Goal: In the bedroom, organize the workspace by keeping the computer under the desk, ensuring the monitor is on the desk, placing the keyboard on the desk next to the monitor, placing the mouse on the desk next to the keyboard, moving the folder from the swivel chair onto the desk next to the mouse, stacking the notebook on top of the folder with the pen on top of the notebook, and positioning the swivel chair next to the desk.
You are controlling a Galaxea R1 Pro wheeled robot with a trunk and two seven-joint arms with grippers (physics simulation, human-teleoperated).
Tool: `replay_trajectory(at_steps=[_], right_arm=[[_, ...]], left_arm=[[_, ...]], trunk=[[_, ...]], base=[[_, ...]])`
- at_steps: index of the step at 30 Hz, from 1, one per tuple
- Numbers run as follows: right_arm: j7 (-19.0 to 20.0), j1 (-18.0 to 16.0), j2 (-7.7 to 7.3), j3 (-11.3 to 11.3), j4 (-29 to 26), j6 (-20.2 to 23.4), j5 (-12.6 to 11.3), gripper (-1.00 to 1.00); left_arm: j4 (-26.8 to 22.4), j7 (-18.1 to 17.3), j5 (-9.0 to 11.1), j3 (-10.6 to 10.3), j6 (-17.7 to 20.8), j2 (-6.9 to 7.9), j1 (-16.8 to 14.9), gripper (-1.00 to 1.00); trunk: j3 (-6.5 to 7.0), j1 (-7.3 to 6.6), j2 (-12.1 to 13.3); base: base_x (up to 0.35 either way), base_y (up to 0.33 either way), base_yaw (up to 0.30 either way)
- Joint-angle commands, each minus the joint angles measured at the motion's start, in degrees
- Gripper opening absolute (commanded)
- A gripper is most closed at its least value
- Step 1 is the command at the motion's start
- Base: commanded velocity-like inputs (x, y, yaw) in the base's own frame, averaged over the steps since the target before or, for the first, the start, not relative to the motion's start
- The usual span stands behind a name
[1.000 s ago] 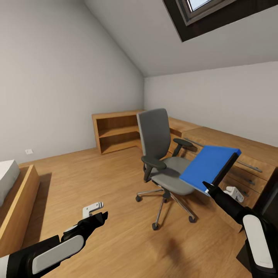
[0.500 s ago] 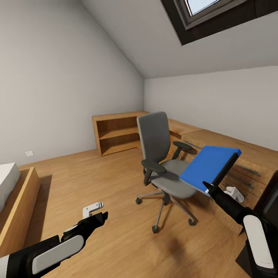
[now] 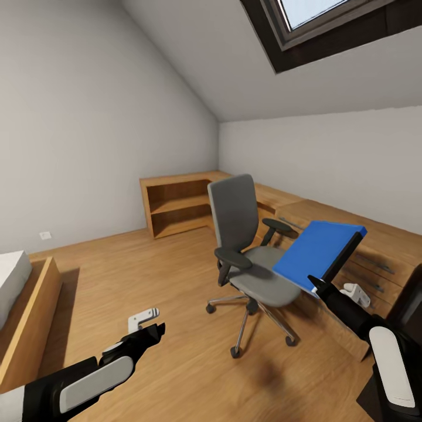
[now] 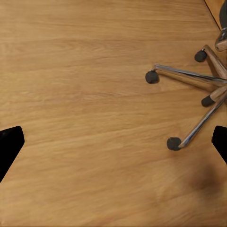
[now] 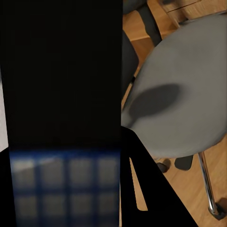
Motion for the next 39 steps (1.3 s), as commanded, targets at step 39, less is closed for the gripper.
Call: replay_trajectory(at_steps=[39], right_arm=[[-0.2,0.0,0.00,-0.1,-0.1,0.3,-0.4,-1.00]], left_arm=[[1.0,0.2,0.5,-0.2,-0.5,-1.72,-0.1,1.00]], trunk=[[6.94,-8.58,15.6]], base=[[0.000,0.000,0.000]])
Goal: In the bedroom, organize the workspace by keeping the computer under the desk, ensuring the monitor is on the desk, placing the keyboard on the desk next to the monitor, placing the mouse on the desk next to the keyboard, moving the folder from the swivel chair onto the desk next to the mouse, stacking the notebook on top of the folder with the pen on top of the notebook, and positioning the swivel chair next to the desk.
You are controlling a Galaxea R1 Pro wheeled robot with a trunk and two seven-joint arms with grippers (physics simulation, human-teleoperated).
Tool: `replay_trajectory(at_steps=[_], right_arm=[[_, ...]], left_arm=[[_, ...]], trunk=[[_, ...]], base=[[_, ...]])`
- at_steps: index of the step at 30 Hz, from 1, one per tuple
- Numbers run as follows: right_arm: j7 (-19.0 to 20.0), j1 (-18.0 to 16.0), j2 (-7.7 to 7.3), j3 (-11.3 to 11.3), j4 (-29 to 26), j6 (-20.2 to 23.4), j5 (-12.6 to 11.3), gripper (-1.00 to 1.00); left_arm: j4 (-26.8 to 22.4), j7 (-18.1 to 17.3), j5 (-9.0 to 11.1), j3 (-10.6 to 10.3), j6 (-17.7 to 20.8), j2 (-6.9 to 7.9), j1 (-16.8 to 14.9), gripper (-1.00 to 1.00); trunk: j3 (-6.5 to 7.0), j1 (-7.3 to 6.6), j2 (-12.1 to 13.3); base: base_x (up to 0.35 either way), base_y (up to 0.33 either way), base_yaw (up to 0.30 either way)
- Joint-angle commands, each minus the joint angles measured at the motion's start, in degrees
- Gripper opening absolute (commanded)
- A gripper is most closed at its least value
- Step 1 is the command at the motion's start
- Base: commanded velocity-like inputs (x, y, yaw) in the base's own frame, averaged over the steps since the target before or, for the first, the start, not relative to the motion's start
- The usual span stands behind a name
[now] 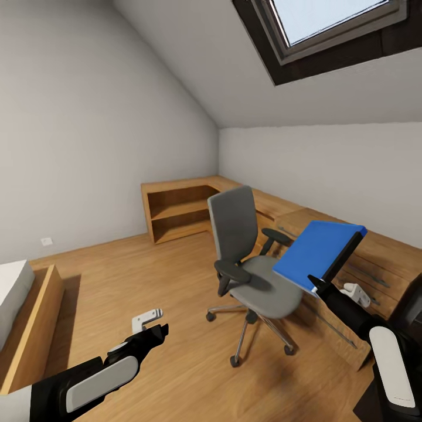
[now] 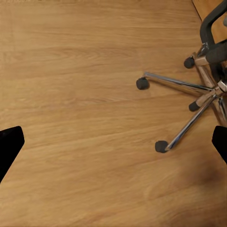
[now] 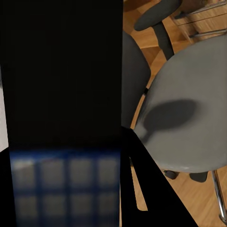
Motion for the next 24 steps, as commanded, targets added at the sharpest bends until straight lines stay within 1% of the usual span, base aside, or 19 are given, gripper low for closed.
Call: replay_trajectory(at_steps=[1,24], right_arm=[[-0.2,0.0,0.00,-0.1,0.0,0.3,-0.4,-1.00],[-0.3,0.0,0.09,-0.3,0.0,0.1,-0.3,-1.00]], left_arm=[[-0.1,0.1,0.5,-0.2,-0.5,0.05,-0.1,1.00],[-0.1,0.0,0.3,-0.1,-0.6,0.13,-0.1,1.00]], trunk=[[0.12,-0.23,0.4],[4.25,-5.28,9.6]], base=[[0.000,0.000,0.000],[0.000,0.000,0.000]])
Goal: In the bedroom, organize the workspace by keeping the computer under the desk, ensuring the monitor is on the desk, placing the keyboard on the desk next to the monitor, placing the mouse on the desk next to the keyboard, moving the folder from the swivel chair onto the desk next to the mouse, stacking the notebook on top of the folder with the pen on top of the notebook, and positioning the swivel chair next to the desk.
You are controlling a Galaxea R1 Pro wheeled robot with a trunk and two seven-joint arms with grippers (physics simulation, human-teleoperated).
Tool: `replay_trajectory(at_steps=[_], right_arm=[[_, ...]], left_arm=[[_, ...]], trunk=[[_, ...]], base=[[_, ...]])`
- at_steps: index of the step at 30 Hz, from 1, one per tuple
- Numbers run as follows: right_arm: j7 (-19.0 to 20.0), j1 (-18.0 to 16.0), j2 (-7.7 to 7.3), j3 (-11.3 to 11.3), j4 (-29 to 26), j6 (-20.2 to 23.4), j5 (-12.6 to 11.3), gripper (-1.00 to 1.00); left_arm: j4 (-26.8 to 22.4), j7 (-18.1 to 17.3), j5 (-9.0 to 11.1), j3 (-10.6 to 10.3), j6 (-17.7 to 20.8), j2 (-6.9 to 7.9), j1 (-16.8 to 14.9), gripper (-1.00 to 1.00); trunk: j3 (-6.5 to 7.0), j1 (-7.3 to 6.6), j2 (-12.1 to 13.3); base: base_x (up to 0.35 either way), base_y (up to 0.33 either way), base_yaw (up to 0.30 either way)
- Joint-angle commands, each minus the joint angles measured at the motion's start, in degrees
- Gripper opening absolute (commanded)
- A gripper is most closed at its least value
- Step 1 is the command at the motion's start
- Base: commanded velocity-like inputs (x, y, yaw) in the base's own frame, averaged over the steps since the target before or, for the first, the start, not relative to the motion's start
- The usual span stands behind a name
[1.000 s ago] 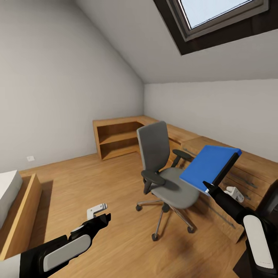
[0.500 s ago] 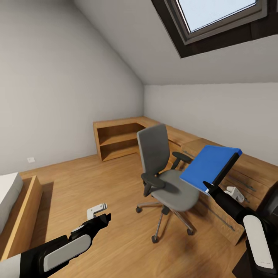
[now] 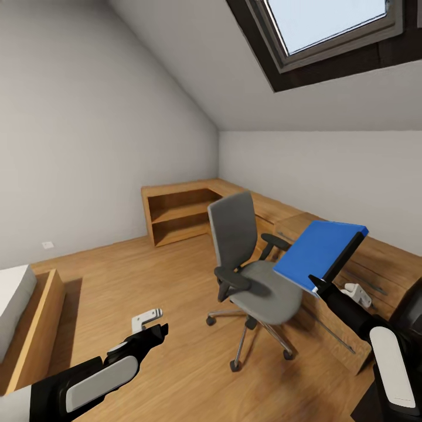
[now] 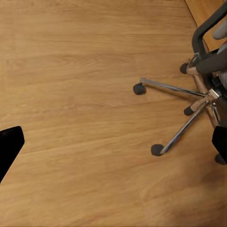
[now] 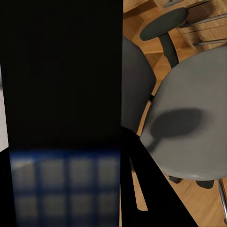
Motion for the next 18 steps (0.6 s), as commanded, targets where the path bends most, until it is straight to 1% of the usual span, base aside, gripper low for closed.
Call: replay_trajectory(at_steps=[1,2,3,6,9,10,11,13,14,15,16,17,18], right_arm=[[-0.2,0.0,-0.03,-0.1,-0.1,0.3,-0.4,-1.00],[-0.2,0.0,-0.10,-0.1,-0.1,0.3,-0.4,-1.00],[-0.2,0.0,-0.10,-1.1,-0.1,0.3,-0.4,-1.00],[-0.2,0.0,-0.02,-1.5,-0.1,0.4,-0.4,-1.00],[-0.2,0.0,0.06,-1.7,-0.1,0.4,-0.5,-1.00],[-0.2,0.0,0.07,-1.7,-0.1,0.4,-0.5,-1.00],[-0.2,0.0,0.05,-1.7,-0.1,0.5,-0.5,-1.00],[-0.2,0.0,0.04,-1.8,-0.1,0.6,-0.5,-1.00],[-0.2,0.0,0.03,-1.8,-0.1,0.6,-0.5,-1.00],[-0.2,0.0,0.02,-1.8,-0.1,0.7,-0.5,-1.00],[-0.2,0.0,0.02,-1.8,-0.1,0.6,-0.5,-1.00],[-0.2,0.0,-0.02,-1.9,-0.1,0.6,-0.5,-1.00],[-0.2,0.0,-0.03,-1.9,-0.1,0.6,-0.5,-1.00]], left_arm=[[-0.1,0.1,0.5,-0.2,-0.5,0.03,-0.1,1.00],[-0.1,0.1,0.5,-0.2,-0.5,0.00,-0.1,1.00],[-0.1,0.1,0.6,-0.2,-0.5,-0.02,-0.1,1.00],[0.5,0.1,0.7,-0.2,-0.5,-0.02,-0.1,1.00],[3.8,0.0,0.7,-0.7,-0.6,-0.06,-0.1,1.00],[5.2,0.0,0.7,-1.4,-0.7,-0.08,-0.1,1.00],[6.3,0.1,0.8,-2.6,-0.8,-0.09,-0.1,1.00],[7.1,0.2,0.8,-4.2,-0.9,-0.10,-0.1,1.00],[7.9,0.2,0.9,-5.9,-1.0,-0.19,-0.1,1.00],[8.9,0.3,0.9,-7.7,-1.0,-0.58,-0.1,1.00],[10.3,0.3,1.0,-9.3,-1.1,-1.38,-0.1,1.00],[13.9,0.3,1.1,-11.4,-1.2,-3.43,-0.1,1.00],[15.5,0.3,1.1,-12.0,-1.2,-4.32,-0.1,1.00]], trunk=[[0.12,-0.23,0.4],[0.30,-0.45,0.8],[0.48,-0.67,1.2],[1.02,-1.33,2.4],[1.56,-1.98,3.6],[1.74,-2.20,4.0],[1.92,-2.42,4.4],[2.27,-2.86,5.2],[2.45,-3.08,5.6],[2.63,-3.30,6.0],[2.81,-3.52,6.4],[2.99,-3.74,6.8],[3.17,-3.96,7.2]], base=[[0.000,0.000,0.000],[0.000,0.000,0.000],[0.000,0.000,0.000],[0.000,0.000,0.000],[0.000,0.000,-0.041],[0.000,0.000,-0.154],[0.000,0.000,-0.193],[0.000,0.000,-0.213],[0.000,0.000,-0.241],[0.000,0.000,-0.246],[0.000,0.000,-0.253],[0.000,0.000,-0.259],[0.000,0.000,-0.261]])
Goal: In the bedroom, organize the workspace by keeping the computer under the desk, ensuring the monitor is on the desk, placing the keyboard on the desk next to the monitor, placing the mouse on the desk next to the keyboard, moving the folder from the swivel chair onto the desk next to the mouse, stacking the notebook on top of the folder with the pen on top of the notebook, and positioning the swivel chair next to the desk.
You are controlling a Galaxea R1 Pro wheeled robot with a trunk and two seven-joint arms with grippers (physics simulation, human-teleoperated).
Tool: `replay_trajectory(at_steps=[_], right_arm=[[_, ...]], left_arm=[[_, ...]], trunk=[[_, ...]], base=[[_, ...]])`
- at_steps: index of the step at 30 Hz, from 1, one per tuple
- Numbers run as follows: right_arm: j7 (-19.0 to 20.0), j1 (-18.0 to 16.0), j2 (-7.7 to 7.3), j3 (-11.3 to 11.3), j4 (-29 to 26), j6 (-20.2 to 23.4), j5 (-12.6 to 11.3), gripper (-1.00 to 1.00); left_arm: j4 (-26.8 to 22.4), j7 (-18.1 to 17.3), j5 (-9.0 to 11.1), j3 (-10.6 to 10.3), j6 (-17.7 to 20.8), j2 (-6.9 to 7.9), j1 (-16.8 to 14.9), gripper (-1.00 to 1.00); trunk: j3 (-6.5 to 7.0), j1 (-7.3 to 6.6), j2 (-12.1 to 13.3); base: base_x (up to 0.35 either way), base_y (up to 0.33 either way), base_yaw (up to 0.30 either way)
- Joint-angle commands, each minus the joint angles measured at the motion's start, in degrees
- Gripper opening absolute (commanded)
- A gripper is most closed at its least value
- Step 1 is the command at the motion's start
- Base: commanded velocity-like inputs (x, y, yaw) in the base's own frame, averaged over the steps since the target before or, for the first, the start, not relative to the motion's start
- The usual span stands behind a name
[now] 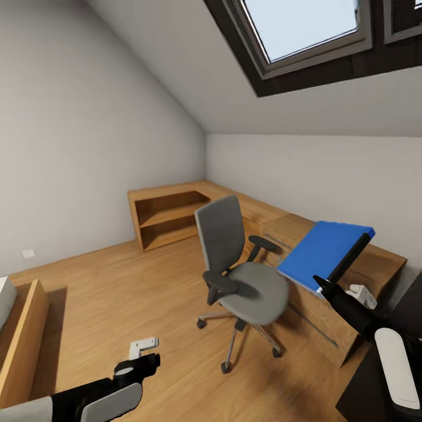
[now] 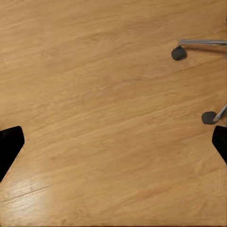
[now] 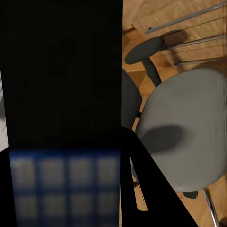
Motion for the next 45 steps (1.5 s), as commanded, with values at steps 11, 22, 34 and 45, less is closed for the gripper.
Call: replay_trajectory(at_steps=[11,22,34,45], right_arm=[[-0.2,-0.1,-0.13,-2.7,0.1,0.6,-0.5,-1.00],[-0.2,-0.1,-0.13,-5.1,0.2,0.5,-0.5,-1.00],[-0.3,-0.1,-0.05,-7.9,0.9,0.6,-0.6,-1.00],[-0.2,-0.1,0.06,-8.1,0.9,0.8,-0.7,-1.00]], left_arm=[[34.3,-19.0,1.5,-2.6,-1.6,-13.94,1.0,1.00],[41.7,-24.3,1.9,-3.6,-29.3,-15.83,13.9,1.00],[41.8,-24.2,2.0,-6.7,-31.8,-16.10,15.4,1.00],[41.7,-24.3,1.9,-6.7,-32.0,-16.41,15.4,1.00]], trunk=[[1.92,-2.42,4.4],[2.99,-3.74,6.8],[2.99,-3.74,6.8],[3.53,-4.40,8.0]], base=[[0.000,0.000,-0.282],[0.000,0.000,-0.298],[0.000,0.000,-0.300],[0.000,0.000,-0.243]])
